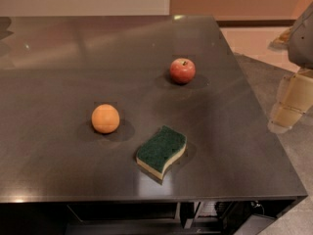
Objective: Move orange near apple
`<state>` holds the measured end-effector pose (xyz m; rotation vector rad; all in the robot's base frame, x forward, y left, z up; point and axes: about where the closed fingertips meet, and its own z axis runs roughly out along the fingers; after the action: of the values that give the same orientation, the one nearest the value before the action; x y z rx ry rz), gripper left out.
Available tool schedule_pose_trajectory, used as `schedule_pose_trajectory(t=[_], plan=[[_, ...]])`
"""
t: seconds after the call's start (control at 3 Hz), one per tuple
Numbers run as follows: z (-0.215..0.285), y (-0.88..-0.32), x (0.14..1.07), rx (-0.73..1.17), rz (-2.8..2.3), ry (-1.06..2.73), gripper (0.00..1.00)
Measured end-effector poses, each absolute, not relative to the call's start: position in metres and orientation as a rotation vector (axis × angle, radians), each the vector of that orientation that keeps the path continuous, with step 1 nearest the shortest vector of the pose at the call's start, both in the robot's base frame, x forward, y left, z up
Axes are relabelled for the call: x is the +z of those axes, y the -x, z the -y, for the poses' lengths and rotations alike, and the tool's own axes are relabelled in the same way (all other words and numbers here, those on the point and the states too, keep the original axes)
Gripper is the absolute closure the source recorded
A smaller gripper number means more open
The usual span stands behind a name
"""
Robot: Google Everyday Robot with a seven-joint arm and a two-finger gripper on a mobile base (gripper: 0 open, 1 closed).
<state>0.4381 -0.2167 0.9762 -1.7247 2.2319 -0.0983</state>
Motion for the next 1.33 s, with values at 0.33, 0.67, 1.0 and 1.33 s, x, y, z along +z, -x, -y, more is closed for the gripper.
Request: schedule_pose_trajectory(t=[0.33, 0.67, 1.0, 1.33], plan=[[0.217, -0.438, 0.976, -0.099, -2.232, 1.725, 0.00], [0.198, -0.446, 0.978, -0.063, -2.197, 1.762, 0.00], [0.165, -0.460, 0.980, -0.024, -2.115, 1.806, 0.00], [0.122, -0.475, 0.979, 0.019, -2.011, 1.864, 0.00]])
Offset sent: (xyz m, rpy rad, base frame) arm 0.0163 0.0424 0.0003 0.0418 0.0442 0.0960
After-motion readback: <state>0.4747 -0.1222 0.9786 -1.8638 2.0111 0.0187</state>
